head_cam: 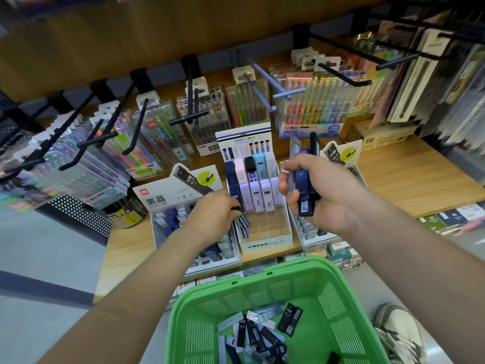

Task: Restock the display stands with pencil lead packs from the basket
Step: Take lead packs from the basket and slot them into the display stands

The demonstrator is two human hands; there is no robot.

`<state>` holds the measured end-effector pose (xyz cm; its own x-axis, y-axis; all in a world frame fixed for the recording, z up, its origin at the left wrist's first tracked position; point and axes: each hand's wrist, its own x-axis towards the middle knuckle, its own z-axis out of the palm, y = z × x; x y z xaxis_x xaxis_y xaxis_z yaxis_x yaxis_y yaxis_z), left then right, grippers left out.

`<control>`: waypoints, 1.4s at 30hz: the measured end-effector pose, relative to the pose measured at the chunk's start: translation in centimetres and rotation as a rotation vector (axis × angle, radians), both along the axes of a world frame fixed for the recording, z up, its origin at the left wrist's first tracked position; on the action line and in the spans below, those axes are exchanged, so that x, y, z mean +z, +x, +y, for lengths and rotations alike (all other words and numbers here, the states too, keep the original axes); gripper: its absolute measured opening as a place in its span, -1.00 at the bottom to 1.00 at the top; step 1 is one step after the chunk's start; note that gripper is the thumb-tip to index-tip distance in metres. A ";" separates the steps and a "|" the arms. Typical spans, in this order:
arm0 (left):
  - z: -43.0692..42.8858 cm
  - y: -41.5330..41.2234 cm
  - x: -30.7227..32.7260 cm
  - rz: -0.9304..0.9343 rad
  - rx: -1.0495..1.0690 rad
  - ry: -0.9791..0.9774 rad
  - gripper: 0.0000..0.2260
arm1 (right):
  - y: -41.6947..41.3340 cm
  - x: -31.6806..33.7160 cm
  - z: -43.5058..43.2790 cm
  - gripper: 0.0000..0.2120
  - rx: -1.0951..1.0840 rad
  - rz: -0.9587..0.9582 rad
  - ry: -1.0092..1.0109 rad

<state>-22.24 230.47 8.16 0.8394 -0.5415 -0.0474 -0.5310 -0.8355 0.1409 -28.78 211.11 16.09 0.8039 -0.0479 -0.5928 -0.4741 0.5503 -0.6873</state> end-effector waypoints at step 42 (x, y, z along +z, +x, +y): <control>-3.3 -0.4 7.4 0.739 0.128 -1.192 -0.64 | -0.3 -0.1 0.8 -0.68 0.176 -0.103 -0.151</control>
